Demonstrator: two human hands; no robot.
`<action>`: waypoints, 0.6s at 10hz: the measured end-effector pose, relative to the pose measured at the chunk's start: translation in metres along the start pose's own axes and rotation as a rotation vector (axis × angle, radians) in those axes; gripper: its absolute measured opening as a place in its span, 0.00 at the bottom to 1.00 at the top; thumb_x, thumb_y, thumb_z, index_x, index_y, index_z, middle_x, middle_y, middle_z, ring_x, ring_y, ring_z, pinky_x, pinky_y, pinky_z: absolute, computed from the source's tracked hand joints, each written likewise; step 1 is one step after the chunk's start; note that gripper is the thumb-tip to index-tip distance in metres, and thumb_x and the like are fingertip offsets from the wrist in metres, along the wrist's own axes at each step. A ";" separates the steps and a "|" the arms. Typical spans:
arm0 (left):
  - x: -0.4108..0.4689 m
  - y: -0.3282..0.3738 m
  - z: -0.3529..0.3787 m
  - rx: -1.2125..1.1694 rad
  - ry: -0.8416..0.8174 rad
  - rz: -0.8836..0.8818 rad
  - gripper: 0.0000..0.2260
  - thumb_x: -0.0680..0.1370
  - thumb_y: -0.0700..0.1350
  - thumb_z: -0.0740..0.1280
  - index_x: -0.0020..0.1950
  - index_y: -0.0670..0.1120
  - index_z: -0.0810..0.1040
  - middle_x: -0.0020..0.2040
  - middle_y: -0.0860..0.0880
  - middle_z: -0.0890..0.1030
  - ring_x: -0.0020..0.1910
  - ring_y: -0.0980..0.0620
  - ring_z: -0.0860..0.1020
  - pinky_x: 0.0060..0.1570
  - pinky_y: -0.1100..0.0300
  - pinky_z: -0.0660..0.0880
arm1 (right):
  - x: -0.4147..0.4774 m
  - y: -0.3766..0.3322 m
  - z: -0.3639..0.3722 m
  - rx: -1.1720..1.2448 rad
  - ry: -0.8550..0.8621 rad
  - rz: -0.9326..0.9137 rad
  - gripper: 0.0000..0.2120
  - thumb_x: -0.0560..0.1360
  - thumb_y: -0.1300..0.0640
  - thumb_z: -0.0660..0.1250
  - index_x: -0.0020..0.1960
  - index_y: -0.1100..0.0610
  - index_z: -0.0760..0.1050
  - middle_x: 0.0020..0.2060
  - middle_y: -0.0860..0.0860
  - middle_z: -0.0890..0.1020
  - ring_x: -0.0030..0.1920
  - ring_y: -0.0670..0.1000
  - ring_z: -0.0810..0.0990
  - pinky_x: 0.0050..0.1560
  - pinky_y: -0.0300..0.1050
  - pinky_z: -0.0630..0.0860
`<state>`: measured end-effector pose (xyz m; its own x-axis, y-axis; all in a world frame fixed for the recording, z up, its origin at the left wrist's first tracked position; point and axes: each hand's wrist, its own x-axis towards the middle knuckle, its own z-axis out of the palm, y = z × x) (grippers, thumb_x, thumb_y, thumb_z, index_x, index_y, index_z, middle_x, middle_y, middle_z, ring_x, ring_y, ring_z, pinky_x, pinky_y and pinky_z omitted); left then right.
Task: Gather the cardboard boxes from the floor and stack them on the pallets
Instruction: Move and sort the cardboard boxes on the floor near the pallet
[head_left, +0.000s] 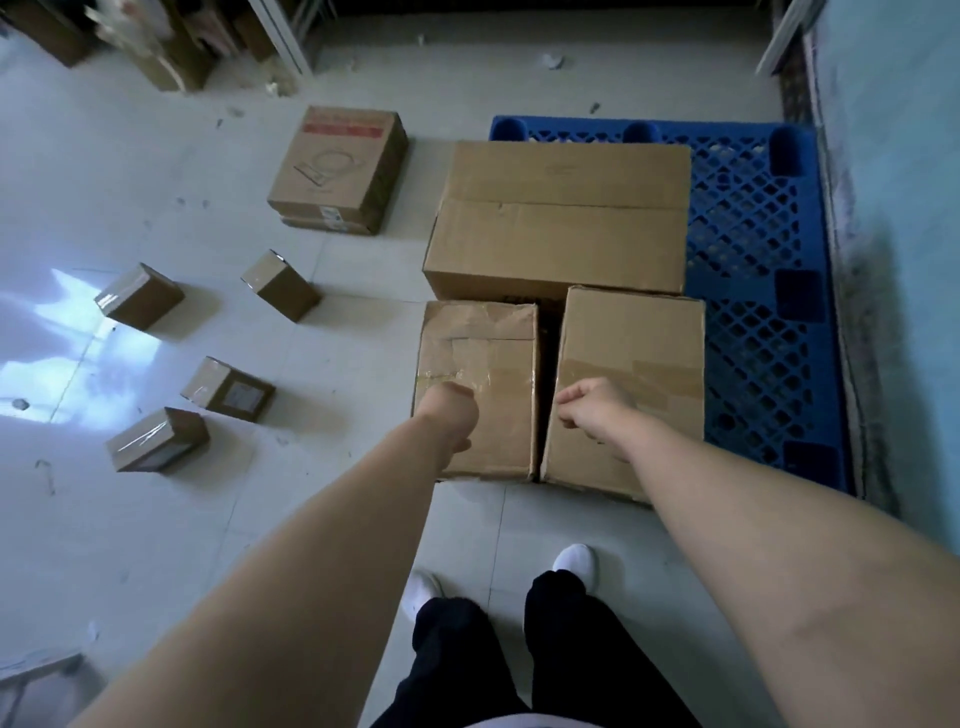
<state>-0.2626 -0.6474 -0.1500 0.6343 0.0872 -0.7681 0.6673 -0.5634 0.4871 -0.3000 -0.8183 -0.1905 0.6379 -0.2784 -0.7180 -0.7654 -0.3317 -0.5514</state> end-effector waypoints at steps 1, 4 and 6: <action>-0.002 -0.018 -0.037 -0.031 -0.002 0.021 0.19 0.79 0.32 0.57 0.70 0.40 0.71 0.65 0.39 0.76 0.49 0.47 0.74 0.46 0.53 0.79 | -0.011 -0.022 0.030 -0.042 -0.023 -0.035 0.11 0.73 0.63 0.68 0.36 0.49 0.76 0.46 0.52 0.83 0.47 0.53 0.81 0.40 0.39 0.73; -0.003 -0.099 -0.195 -0.069 0.095 0.054 0.18 0.80 0.33 0.57 0.69 0.39 0.72 0.65 0.40 0.76 0.49 0.47 0.74 0.40 0.58 0.77 | -0.054 -0.120 0.172 -0.115 -0.087 -0.162 0.08 0.74 0.63 0.68 0.41 0.51 0.78 0.45 0.51 0.81 0.51 0.52 0.82 0.41 0.39 0.73; 0.011 -0.147 -0.308 -0.067 0.145 0.069 0.18 0.80 0.33 0.57 0.69 0.39 0.72 0.62 0.40 0.77 0.49 0.48 0.74 0.41 0.58 0.77 | -0.073 -0.181 0.286 -0.066 -0.139 -0.200 0.07 0.73 0.65 0.68 0.40 0.53 0.79 0.41 0.54 0.84 0.42 0.51 0.82 0.40 0.41 0.78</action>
<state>-0.2331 -0.3101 -0.1022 0.7257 0.1705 -0.6666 0.6419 -0.5167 0.5666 -0.2323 -0.4806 -0.1597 0.7548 -0.0759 -0.6516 -0.6150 -0.4275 -0.6626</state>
